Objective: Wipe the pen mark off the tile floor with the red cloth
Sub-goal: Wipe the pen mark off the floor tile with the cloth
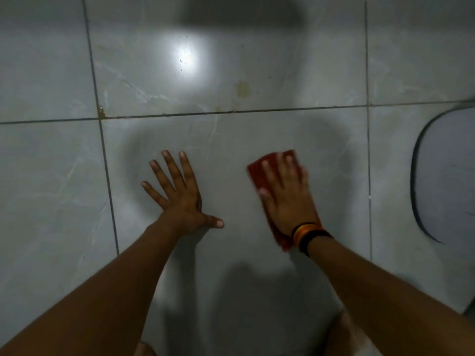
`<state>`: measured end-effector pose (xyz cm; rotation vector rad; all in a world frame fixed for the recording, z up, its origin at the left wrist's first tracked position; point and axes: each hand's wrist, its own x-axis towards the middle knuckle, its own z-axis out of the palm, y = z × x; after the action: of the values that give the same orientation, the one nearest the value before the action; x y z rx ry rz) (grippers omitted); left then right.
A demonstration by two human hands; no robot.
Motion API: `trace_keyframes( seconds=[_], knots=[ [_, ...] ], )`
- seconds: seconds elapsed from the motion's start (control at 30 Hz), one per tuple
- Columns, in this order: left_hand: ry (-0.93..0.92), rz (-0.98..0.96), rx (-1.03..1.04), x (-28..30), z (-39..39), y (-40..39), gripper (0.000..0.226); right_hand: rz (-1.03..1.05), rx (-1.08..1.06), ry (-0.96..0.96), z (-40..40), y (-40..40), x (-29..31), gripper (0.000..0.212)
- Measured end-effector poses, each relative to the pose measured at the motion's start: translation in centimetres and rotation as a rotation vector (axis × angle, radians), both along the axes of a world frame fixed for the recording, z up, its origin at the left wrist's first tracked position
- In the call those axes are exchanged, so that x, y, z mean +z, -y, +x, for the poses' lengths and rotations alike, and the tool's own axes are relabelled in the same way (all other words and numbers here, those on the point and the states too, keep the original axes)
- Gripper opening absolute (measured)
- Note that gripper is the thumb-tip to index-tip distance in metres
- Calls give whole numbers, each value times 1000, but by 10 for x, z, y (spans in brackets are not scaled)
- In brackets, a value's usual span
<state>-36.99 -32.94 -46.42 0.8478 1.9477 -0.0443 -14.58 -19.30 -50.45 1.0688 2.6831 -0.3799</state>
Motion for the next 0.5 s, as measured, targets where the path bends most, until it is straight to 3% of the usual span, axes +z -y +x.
trace_keyframes(
  seconds=[0.13, 0.2, 0.27, 0.4, 0.43, 0.5],
  knots=[
    [17, -14, -3, -4, -1, 1, 186, 94, -460, -21, -82, -83, -6, 62],
    [15, -26, -5, -8, -1, 1, 186, 103, -585, -76, -145, -114, -8, 63],
    [11, -37, -9, -9, -1, 0, 185, 104, -459, -90, -193, -110, -11, 63],
    [34, -42, 7, 0, -3, -2, 183, 22, 305, -114, -175, -29, -1, 61],
    [37, -39, 3, 1, -3, -3, 183, -27, 386, -99, -146, -17, 2, 62],
    [40, -47, 8, 4, -3, -5, 183, -74, 309, -48, -90, -24, 5, 64]
  ],
)
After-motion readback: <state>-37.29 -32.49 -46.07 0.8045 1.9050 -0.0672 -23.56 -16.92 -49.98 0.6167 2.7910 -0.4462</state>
